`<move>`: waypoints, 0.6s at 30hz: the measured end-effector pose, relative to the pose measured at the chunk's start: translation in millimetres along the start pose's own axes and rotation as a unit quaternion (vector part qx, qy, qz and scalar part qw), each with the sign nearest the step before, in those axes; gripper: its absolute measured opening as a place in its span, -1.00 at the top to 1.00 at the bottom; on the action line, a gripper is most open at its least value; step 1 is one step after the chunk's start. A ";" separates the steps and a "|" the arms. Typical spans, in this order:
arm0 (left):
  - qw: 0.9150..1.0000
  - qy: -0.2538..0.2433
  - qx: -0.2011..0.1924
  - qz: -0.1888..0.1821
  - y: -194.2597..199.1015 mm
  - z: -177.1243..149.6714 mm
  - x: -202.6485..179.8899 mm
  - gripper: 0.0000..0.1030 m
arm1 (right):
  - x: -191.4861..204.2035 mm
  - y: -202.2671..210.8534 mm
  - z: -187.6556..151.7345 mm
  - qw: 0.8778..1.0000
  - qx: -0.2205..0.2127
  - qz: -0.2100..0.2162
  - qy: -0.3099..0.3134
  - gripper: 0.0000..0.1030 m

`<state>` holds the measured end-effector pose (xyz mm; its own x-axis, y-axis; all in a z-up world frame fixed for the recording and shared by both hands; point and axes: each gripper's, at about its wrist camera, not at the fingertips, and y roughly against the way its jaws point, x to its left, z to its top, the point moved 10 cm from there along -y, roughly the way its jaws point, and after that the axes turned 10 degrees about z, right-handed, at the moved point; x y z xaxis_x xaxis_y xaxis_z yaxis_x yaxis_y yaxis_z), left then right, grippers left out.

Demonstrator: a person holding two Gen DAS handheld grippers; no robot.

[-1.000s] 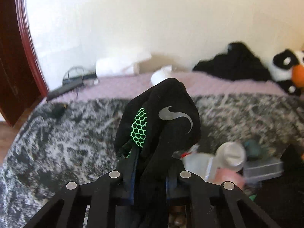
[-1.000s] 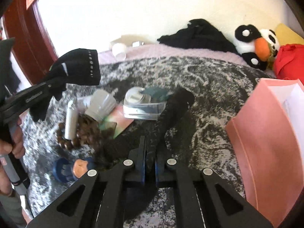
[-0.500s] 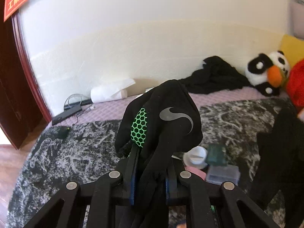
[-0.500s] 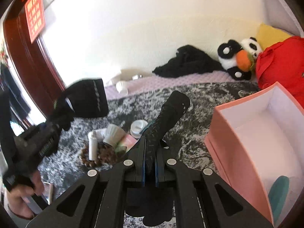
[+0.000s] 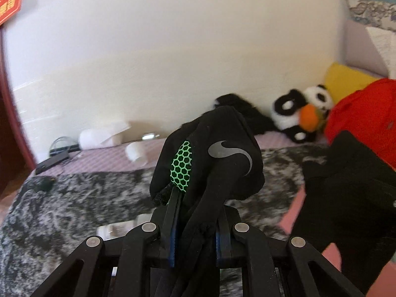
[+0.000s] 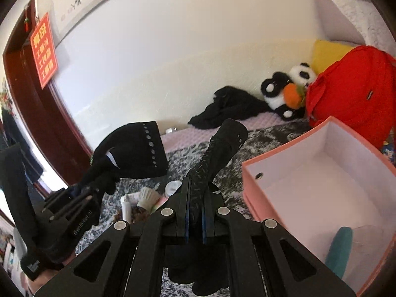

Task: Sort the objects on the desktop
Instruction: 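Carry both black gloves into the pink box and release them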

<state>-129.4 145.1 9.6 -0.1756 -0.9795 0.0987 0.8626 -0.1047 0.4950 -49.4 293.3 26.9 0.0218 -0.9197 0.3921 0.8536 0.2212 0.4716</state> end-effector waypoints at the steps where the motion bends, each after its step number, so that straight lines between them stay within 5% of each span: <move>1: 1.000 -0.001 -0.003 -0.005 2.3 2.2 -6.3 0.69 | -1.8 5.9 2.8 1.000 -0.006 -0.003 -0.001 0.88; 18: 0.994 -0.012 -0.026 -0.103 28.6 19.5 -125.4 0.69 | -53.8 118.5 32.6 0.986 -0.130 -0.108 0.013 0.88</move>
<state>-92.0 268.3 28.2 -0.3621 -0.9319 0.0212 0.8302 -0.3120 0.4619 33.6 379.6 87.4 -0.1652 -0.9452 0.2817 0.9439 -0.0687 0.3231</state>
